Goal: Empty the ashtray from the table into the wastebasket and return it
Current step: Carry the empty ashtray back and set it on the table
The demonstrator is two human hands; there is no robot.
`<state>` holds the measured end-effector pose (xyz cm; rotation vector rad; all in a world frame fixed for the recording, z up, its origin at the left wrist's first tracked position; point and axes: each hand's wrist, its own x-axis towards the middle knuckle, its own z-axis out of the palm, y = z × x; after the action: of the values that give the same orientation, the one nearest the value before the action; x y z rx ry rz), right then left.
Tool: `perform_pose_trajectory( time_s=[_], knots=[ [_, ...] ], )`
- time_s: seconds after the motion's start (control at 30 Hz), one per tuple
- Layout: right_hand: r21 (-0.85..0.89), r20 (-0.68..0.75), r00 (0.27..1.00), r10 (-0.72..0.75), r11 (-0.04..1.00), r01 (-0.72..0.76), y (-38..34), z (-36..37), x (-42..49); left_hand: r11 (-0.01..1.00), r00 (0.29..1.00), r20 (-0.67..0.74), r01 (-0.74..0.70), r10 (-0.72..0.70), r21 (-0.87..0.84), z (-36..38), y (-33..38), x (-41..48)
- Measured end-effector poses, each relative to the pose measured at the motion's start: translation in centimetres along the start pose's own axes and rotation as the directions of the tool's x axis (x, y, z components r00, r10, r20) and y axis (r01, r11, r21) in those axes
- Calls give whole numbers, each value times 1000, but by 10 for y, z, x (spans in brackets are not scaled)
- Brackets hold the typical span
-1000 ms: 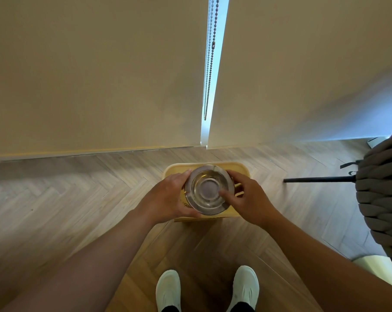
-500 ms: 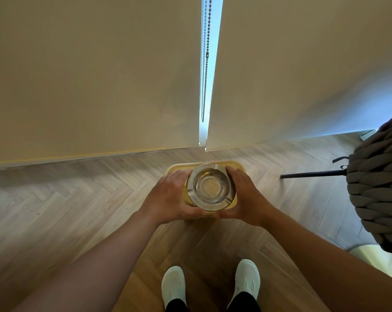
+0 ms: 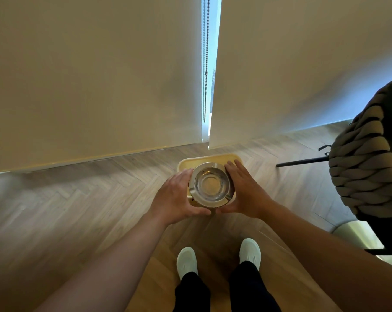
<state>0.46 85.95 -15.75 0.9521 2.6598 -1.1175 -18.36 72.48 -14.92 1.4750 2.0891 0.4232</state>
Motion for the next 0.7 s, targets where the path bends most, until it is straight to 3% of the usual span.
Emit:
perform_pose_trajectory(
  time_s=[0.37,0.53,0.7],
  knots=[
    [-42,-16,1000,2,999,-2,-71,-27,-56,1000,1000,8,16,-16,-16,-49,33,-60],
    [-31,-61,998,-16,999,15,-92,-35,-83,996,996,-52,-69,66,-64,-63,44,-80],
    [-11,-125,990,58,998,-59,-105,-34,-109,982,984,-50,-173,170,-75,-69,50,-92]
  ],
)
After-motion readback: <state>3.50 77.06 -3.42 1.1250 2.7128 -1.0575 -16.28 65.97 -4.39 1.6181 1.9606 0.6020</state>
